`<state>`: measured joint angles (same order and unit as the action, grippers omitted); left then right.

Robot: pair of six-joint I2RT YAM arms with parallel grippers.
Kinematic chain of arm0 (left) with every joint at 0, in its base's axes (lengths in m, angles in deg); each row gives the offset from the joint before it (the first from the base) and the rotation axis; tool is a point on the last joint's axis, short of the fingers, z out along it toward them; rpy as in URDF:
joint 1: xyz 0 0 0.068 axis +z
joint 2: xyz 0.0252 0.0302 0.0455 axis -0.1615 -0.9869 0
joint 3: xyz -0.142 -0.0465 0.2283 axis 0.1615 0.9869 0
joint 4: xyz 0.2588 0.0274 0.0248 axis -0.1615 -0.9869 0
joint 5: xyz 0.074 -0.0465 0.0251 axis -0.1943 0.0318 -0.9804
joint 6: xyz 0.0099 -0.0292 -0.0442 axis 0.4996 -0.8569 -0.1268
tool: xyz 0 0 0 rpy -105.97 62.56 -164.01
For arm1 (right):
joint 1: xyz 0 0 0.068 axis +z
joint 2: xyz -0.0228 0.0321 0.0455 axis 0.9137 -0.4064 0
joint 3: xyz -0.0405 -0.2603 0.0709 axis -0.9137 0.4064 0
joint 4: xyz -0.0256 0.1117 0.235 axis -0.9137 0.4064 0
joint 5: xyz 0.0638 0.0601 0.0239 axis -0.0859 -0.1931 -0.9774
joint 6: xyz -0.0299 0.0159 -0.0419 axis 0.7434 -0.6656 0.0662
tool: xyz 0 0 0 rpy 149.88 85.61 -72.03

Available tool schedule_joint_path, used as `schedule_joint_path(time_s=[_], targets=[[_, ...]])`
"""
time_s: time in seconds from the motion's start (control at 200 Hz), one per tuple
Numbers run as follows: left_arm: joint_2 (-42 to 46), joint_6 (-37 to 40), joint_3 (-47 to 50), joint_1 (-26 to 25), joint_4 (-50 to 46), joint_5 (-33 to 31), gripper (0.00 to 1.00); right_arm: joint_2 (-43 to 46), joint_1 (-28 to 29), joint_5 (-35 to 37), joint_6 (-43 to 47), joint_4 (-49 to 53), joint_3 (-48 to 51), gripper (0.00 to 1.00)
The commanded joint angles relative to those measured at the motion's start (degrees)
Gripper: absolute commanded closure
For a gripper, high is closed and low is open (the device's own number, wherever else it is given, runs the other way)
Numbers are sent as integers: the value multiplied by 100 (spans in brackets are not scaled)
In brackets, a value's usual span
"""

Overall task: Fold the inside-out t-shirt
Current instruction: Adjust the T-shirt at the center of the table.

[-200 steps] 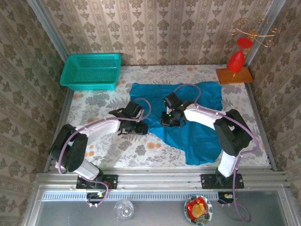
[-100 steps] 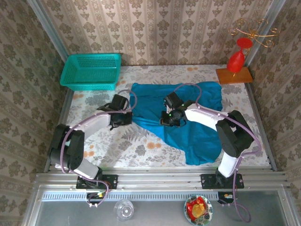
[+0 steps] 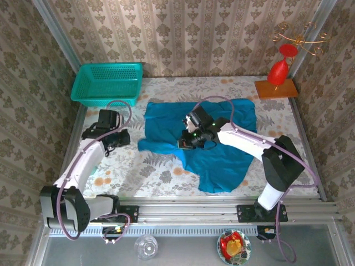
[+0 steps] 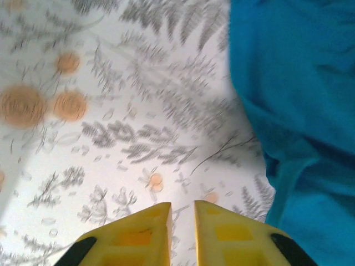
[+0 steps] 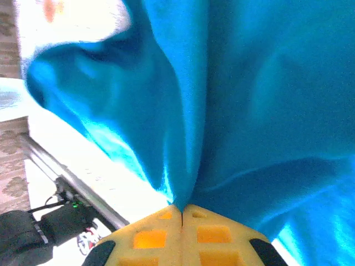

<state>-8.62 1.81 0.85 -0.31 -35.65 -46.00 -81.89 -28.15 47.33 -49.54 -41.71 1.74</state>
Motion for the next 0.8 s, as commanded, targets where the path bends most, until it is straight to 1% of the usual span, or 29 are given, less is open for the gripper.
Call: schedule_joint_path(time_s=[0.0, 0.095, 0.225, 0.295, 0.33, 0.355, 0.39, 0.475, 0.585, 0.66, 0.795], targets=[[9, -36, 213, -130, -250, -7, 79, -167, -16, 166, -100, 363, 133, 100], [4, -164, 291, -460, -133, 23, 77, -167, -23, 295, -73, 434, 77, 100], [-71, -420, 280, -1165, 50, 83, 72, -150, -19, 289, -64, 419, -3, 100], [-201, -609, 264, -1537, 18, -21, 71, -149, -24, 319, -64, 448, -43, 100], [-255, -717, 285, -1621, 12, -77, 70, -149, -22, 346, -51, 470, -64, 100], [-278, -811, 324, -1828, 11, -121, 69, -149, -25, 361, -54, 480, -71, 100], [-298, -959, 401, -1932, 16, -172, 69, -149, -25, 391, -55, 480, -75, 100], [-260, -1316, 660, -2115, 103, -289, 63, -161, -25, 421, -68, 498, -116, 100], [-194, -1781, 1031, -2285, 240, -425, 64, -213, -25, 415, -73, 504, -180, 100], [-189, -1968, 1268, -2359, 435, -372, 64, -227, -28, 427, -73, 506, -213, 100], [-317, -2152, 1616, -2370, 905, -81, 65, -253, -25, 442, -73, 504, -266, 100]])
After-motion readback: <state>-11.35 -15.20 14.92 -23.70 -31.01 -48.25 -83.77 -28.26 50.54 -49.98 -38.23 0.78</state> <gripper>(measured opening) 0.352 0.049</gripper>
